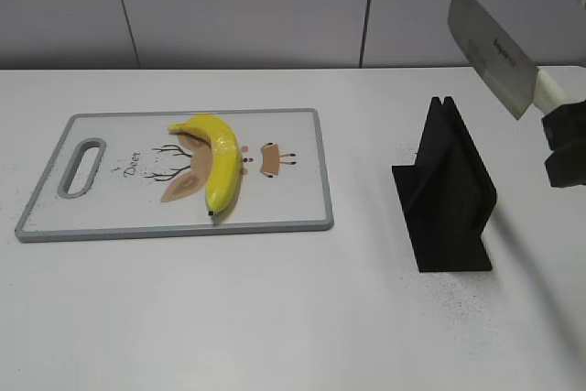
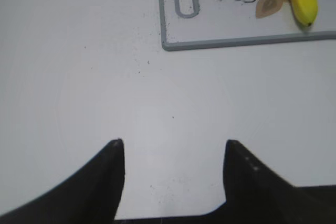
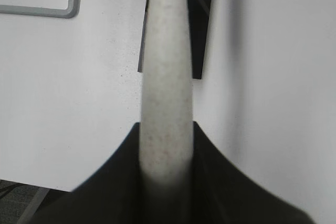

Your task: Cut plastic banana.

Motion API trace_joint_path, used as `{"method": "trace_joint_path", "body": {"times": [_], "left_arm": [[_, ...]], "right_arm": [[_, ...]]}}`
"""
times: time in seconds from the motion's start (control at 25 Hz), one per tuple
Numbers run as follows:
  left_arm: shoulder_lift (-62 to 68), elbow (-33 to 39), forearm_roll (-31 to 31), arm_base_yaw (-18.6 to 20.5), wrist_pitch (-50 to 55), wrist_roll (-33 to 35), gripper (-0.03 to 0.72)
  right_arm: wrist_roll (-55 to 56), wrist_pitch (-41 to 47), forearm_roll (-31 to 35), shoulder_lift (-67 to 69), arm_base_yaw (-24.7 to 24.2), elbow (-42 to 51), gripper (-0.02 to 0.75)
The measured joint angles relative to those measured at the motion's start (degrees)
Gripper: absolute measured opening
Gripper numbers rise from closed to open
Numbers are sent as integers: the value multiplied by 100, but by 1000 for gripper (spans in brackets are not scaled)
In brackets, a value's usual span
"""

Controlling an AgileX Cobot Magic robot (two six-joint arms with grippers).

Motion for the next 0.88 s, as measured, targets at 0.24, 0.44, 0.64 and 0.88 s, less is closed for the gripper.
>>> {"method": "trace_joint_path", "body": {"times": [0.24, 0.44, 0.64, 0.88], "left_arm": [[-859, 118, -202, 0, 9, 0, 579], [-890, 259, -215, 0, -17, -5, 579], [-890, 451, -215, 0, -599, -88, 579], [-890, 512, -215, 0, -755, -112, 579]], "right_arm": [[60, -388, 0, -4, 0, 348, 160], [199, -641, 0, -4, 0, 541, 161], [266, -871, 0, -4, 0, 561, 161], [288, -1065, 0, -4, 0, 561, 160]]}}
